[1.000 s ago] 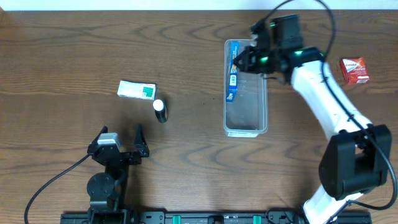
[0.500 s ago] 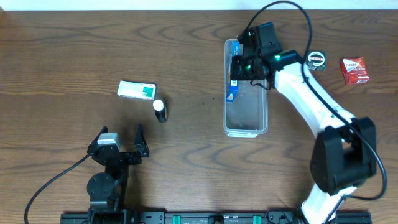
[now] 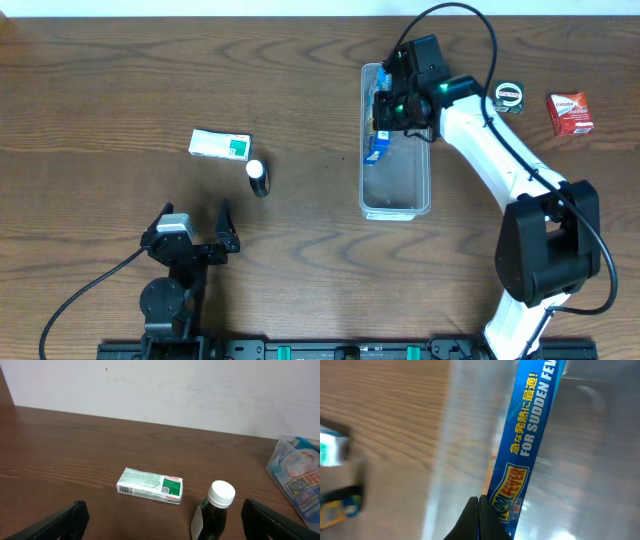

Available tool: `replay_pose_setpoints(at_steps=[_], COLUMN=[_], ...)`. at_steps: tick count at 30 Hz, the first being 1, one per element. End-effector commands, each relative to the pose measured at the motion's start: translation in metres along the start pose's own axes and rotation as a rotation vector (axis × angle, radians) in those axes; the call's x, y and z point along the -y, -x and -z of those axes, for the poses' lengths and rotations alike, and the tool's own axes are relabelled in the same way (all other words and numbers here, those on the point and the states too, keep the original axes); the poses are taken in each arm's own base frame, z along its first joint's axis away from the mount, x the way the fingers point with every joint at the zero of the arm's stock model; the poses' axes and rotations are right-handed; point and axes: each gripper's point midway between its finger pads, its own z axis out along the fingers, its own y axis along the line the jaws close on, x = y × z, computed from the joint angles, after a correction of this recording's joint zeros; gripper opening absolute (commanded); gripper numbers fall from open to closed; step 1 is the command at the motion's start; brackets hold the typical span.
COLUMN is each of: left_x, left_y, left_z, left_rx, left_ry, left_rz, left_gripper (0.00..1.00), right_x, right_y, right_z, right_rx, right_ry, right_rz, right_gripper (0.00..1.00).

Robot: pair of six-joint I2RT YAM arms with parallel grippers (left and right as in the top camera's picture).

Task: Pack container
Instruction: 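Lift the blue box and lower it into the clear container, then open the right gripper and move it to the green Zam-Buk tin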

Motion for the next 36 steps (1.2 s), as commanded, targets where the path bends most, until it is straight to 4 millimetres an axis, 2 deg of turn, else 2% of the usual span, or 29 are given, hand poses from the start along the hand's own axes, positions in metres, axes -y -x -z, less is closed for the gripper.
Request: replay_pose_setpoints(at_steps=[1, 4, 6, 12, 15, 16, 17, 18, 19, 22, 27, 31, 34, 36], left_x=[-0.002, -0.002, -0.002, -0.002, -0.002, -0.002, -0.002, -0.002, -0.002, -0.002, -0.002, -0.002, -0.002, -0.002], left_y=[-0.019, -0.019, -0.019, -0.019, -0.019, -0.019, -0.019, -0.019, -0.019, -0.019, -0.019, -0.019, -0.019, -0.019], left_z=[-0.003, -0.003, -0.003, -0.003, -0.003, -0.003, -0.003, -0.003, -0.003, -0.003, -0.003, -0.003, -0.003, -0.003], left_rx=[-0.048, -0.048, -0.048, -0.048, -0.048, -0.048, -0.048, -0.048, -0.048, -0.048, -0.048, -0.048, -0.048, -0.048], left_ry=[0.002, 0.002, 0.002, 0.002, 0.002, 0.002, 0.002, 0.002, 0.002, 0.002, 0.002, 0.002, 0.002, 0.002], left_rz=[-0.005, -0.005, -0.005, -0.005, -0.005, -0.005, -0.005, -0.005, -0.005, -0.005, -0.005, -0.005, -0.005, -0.005], left_gripper=[0.98, 0.98, 0.98, 0.98, 0.98, 0.98, 0.98, 0.98, 0.98, 0.98, 0.98, 0.98, 0.98, 0.98], right_x=[0.047, 0.045, 0.038, 0.006, 0.008, 0.019, 0.028, 0.039, 0.052, 0.093, 0.164, 0.190, 0.211, 0.223], right_y=[-0.010, -0.003, 0.009, 0.052, 0.067, 0.073, 0.076, 0.080, 0.084, 0.091, 0.088, 0.086, 0.085, 0.087], right_z=[-0.008, 0.003, 0.015, 0.067, 0.092, 0.103, 0.110, 0.118, 0.126, 0.140, 0.148, 0.142, 0.138, 0.129], right_rx=[-0.053, -0.052, -0.031, 0.062, 0.100, 0.118, 0.129, 0.141, 0.154, 0.164, 0.126, 0.118, 0.120, 0.117], right_ry=[-0.205, -0.220, -0.204, -0.129, -0.163, -0.219, -0.258, -0.301, -0.343, -0.405, -0.442, -0.347, -0.330, -0.331], right_rz=[0.025, 0.051, 0.055, 0.070, 0.126, 0.117, 0.108, 0.095, 0.076, 0.034, -0.020, -0.088, -0.136, -0.150], right_gripper=[0.02, 0.07, 0.10, 0.16, 0.25, 0.29, 0.42, 0.62, 0.75, 0.99, 0.99, 0.99, 0.99, 0.99])
